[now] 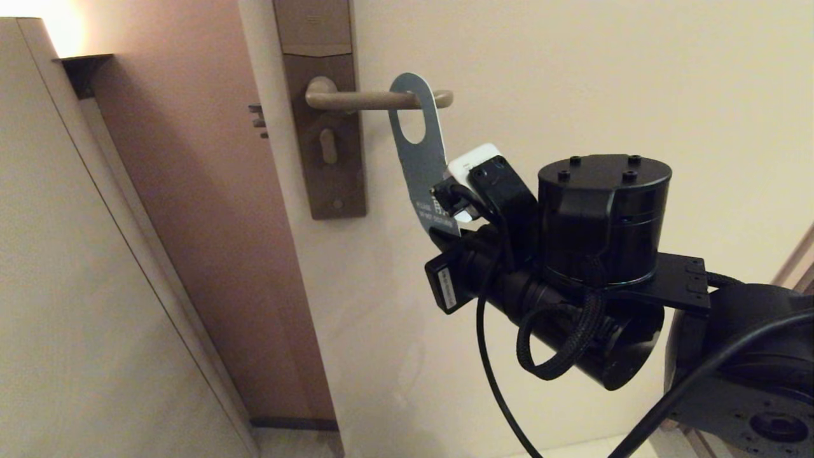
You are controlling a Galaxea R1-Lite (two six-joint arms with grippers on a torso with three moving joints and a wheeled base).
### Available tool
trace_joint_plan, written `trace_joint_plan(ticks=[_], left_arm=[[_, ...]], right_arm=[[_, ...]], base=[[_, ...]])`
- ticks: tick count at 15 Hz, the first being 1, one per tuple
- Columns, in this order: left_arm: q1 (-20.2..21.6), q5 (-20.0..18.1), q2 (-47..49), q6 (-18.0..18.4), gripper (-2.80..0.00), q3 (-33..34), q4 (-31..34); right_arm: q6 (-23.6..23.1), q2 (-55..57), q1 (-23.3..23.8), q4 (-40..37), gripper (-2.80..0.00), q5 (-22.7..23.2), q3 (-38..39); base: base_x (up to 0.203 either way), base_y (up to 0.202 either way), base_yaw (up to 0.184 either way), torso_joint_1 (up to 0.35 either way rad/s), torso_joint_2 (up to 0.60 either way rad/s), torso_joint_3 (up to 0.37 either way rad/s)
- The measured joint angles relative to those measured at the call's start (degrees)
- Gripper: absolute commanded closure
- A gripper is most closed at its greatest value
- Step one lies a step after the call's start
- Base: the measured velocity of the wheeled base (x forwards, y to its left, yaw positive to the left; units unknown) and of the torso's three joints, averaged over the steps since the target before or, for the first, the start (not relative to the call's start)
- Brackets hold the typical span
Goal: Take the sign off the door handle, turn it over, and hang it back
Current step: Hang the sign back with the other side facing out
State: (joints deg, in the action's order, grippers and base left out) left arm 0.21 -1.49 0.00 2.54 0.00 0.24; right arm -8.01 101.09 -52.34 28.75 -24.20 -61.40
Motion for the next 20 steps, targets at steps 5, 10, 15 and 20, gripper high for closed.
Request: trace_joint_plan(ticks=[5,10,15,20], left_arm=[[0.0,0.0,0.0,0.0,0.0,0.0,0.0],[0.0,0.0,0.0,0.0,0.0,0.0,0.0],[0.0,0.0,0.0,0.0,0.0,0.0,0.0],[0.0,0.0,0.0,0.0,0.0,0.0,0.0]], right_arm=[[0.1,1.3,-0.7,-0.1,0.0,0.0,-1.7],[0.1,2.1,-1.4,-0.1,0.0,0.0,-2.7],[0.0,2.3,-1.7,-0.1,0.0,0.0,-2.3],[0.2,2.6,-2.9,-0.2,-2.8,0.0,-2.1]], base=[[0.0,0.0,0.0,0.0,0.0,0.0],[0.0,0.0,0.0,0.0,0.0,0.0],[0.0,0.0,0.0,0.0,0.0,0.0],[0.0,0.0,0.0,0.0,0.0,0.0]])
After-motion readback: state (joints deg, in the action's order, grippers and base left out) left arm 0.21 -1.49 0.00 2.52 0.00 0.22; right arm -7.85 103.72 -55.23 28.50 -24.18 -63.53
